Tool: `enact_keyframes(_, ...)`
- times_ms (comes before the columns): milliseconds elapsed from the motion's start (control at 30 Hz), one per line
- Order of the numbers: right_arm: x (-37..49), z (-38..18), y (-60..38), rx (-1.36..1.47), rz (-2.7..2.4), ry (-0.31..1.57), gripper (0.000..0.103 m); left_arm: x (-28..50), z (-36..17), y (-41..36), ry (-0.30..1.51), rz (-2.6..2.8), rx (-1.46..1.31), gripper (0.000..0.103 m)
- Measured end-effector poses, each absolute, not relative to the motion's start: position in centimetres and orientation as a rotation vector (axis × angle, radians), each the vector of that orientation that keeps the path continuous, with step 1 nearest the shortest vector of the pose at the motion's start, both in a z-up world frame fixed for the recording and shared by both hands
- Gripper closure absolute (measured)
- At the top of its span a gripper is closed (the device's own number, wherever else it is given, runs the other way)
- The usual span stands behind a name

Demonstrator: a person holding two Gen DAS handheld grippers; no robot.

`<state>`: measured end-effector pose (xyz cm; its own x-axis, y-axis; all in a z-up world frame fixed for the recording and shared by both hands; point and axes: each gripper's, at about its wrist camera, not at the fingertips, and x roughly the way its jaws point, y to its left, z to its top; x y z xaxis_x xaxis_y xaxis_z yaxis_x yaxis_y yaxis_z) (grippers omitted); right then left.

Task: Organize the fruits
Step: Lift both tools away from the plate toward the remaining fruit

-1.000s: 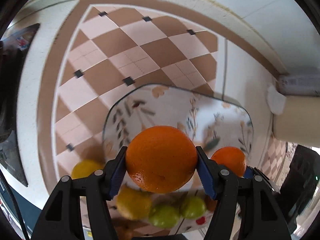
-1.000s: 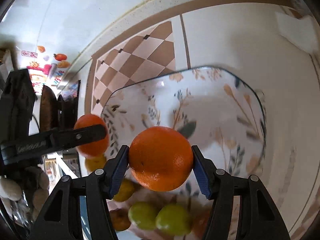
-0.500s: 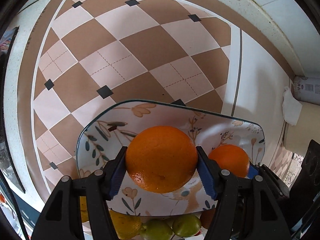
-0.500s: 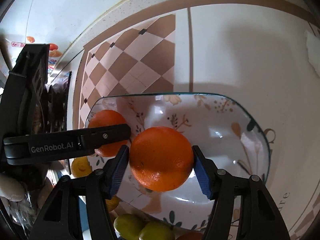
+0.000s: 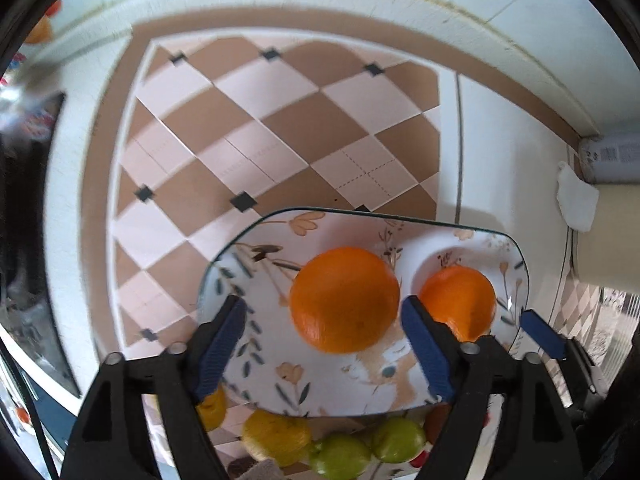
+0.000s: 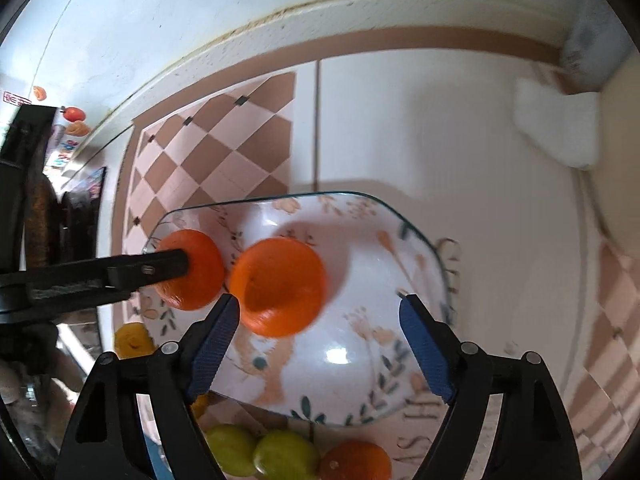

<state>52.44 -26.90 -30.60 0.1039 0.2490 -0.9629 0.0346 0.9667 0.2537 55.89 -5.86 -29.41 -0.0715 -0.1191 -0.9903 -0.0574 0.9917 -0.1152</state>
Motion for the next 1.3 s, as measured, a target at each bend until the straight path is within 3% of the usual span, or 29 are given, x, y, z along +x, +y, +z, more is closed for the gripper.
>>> enact_keyframes(567, 41.0, -20.8, -25.3, 0.088, 0.014, 1.293, 0.018, 41.9, -19.2, -5.3, 1.299, -0.006, 0.016, 0.020)
enact_keyframes(1300, 29.4, -9.0, -24.7, 0.097, 0.036, 1.108, 0.018, 30.7, -9.9, -5.2, 1.105, -0.091, -0.010, 0.020)
